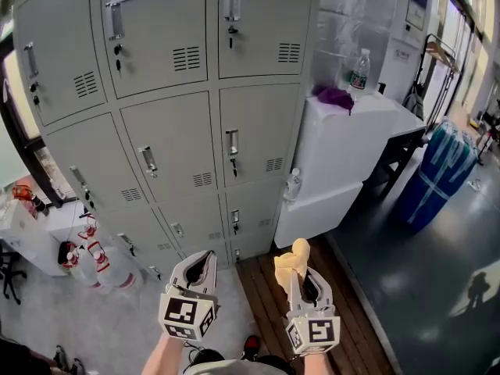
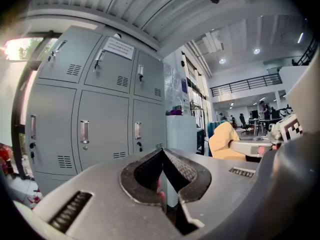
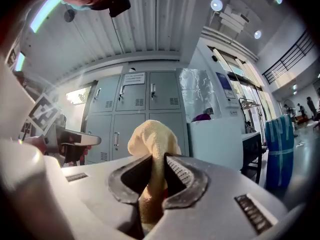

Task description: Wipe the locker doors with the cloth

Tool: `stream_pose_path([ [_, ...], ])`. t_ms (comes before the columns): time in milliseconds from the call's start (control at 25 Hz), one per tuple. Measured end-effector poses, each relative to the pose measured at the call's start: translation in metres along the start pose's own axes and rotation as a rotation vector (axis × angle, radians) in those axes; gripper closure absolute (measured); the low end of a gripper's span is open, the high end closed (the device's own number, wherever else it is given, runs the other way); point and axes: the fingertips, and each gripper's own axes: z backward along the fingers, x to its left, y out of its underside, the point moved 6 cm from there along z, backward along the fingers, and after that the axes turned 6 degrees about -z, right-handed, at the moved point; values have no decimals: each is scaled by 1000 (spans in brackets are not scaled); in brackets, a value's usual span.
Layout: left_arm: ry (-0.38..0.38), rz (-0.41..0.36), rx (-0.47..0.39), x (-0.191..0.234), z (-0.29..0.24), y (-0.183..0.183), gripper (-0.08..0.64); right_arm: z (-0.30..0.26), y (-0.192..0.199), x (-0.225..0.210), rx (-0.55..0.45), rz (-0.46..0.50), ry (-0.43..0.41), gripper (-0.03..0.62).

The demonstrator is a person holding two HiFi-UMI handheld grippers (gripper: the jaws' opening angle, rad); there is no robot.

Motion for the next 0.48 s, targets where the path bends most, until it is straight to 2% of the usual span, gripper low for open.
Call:
stream_pose_path([
  [480, -100, -18, -14, 46, -98, -23, 537, -127, -16, -30, -33, -1, -122, 523],
])
